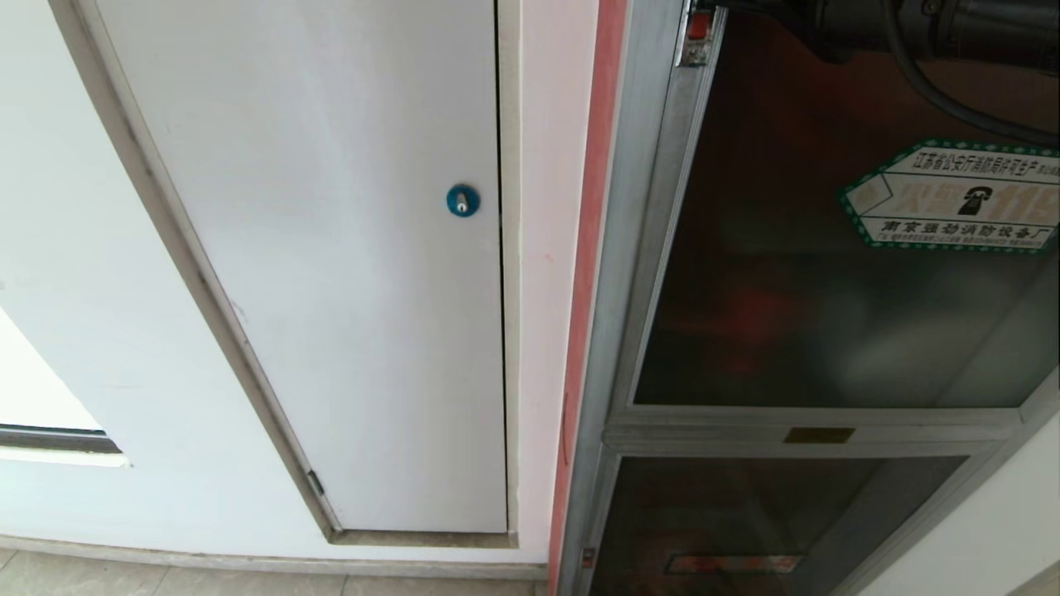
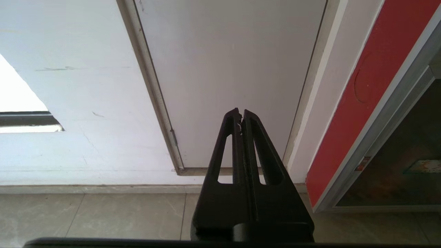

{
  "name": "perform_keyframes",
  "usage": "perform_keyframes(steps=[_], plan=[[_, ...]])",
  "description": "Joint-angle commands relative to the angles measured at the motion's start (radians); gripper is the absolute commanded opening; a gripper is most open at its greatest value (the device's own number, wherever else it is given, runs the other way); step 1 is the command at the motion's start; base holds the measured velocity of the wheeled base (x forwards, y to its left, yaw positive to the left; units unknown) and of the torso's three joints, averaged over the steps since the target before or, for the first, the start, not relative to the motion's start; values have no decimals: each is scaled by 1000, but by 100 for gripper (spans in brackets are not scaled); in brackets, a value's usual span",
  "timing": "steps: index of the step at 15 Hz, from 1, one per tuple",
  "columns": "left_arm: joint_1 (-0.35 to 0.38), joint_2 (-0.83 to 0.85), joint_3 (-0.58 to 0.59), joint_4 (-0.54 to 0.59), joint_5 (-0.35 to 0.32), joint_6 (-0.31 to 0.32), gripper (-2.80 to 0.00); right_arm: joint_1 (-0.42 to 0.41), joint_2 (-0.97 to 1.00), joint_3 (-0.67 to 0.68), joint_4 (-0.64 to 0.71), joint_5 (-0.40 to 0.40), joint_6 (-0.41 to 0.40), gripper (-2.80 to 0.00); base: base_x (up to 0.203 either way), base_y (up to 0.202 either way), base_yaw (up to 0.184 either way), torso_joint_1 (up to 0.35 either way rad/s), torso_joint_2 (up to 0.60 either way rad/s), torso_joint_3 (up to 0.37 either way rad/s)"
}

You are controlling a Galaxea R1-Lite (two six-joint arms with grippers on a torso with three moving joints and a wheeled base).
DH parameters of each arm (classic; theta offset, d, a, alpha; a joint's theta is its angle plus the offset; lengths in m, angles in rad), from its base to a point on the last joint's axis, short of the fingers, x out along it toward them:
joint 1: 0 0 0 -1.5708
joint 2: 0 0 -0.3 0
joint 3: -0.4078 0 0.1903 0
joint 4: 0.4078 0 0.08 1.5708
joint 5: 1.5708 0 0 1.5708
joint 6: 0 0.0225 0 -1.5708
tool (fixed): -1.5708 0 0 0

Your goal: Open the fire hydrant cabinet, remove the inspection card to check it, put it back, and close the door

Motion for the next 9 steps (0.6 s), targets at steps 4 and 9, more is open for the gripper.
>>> perform_keyframes(steps=[4, 9], plan=[[0, 1, 0, 0, 0, 0, -280, -12, 12, 0, -1, 1, 0, -280, 0, 0, 0, 0, 0, 0], [0, 1, 0, 1, 0, 0, -280, -14, 19, 0, -1, 1, 1, -280, 0, 0, 0, 0, 0, 0]])
